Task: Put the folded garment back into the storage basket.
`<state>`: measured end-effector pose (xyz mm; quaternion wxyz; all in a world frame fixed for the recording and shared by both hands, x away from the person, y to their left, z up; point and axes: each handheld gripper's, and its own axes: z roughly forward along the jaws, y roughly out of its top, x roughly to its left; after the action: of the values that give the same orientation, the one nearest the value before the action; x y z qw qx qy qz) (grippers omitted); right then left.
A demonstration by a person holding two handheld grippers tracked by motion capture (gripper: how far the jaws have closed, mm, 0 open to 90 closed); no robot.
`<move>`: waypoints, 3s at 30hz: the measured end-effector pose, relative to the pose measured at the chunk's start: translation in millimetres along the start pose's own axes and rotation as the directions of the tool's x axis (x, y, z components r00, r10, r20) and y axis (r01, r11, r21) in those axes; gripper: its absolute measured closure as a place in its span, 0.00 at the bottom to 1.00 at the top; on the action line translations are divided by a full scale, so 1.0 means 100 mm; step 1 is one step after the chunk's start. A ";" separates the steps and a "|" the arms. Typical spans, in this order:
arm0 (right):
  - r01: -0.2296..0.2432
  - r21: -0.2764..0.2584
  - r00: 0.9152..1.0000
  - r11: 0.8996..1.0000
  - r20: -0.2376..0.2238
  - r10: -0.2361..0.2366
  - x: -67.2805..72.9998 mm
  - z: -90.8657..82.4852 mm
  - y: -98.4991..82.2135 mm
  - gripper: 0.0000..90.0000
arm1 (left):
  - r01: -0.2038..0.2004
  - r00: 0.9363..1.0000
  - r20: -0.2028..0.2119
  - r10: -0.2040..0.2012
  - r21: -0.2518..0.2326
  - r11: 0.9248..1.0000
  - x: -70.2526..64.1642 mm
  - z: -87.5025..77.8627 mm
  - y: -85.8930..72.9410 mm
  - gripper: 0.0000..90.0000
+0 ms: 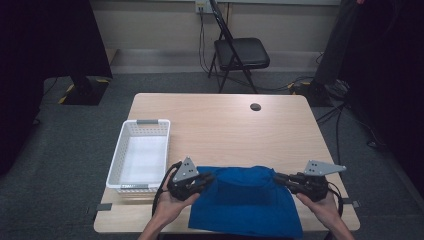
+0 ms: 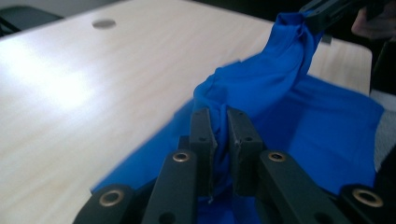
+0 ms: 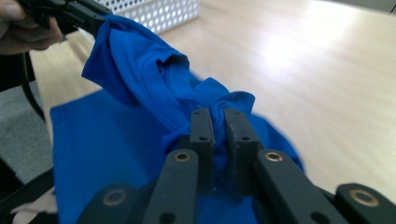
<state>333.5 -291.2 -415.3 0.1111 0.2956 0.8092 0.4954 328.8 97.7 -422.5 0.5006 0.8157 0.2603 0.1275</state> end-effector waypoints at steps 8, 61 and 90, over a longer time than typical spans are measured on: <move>0.007 0.110 0.999 0.994 -0.040 -0.003 0.16 0.06 -0.33 0.92 | 0.003 1.000 0.027 -0.007 0.133 0.991 -0.11 0.08 -0.27 0.91; -0.122 0.091 0.987 0.988 0.117 0.111 -0.40 0.44 -0.14 0.79 | 0.064 0.997 0.027 -0.067 0.106 0.992 0.27 0.55 0.07 0.66; -0.110 0.174 0.984 0.979 0.161 0.082 -0.31 0.48 -0.35 0.85 | -0.005 1.000 -0.020 0.008 0.163 0.987 0.08 1.01 -0.06 0.95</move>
<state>367.9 -286.0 -472.2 0.1211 0.3804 0.8250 0.4000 381.3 28.7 -475.3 0.4293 0.8534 0.2722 0.1156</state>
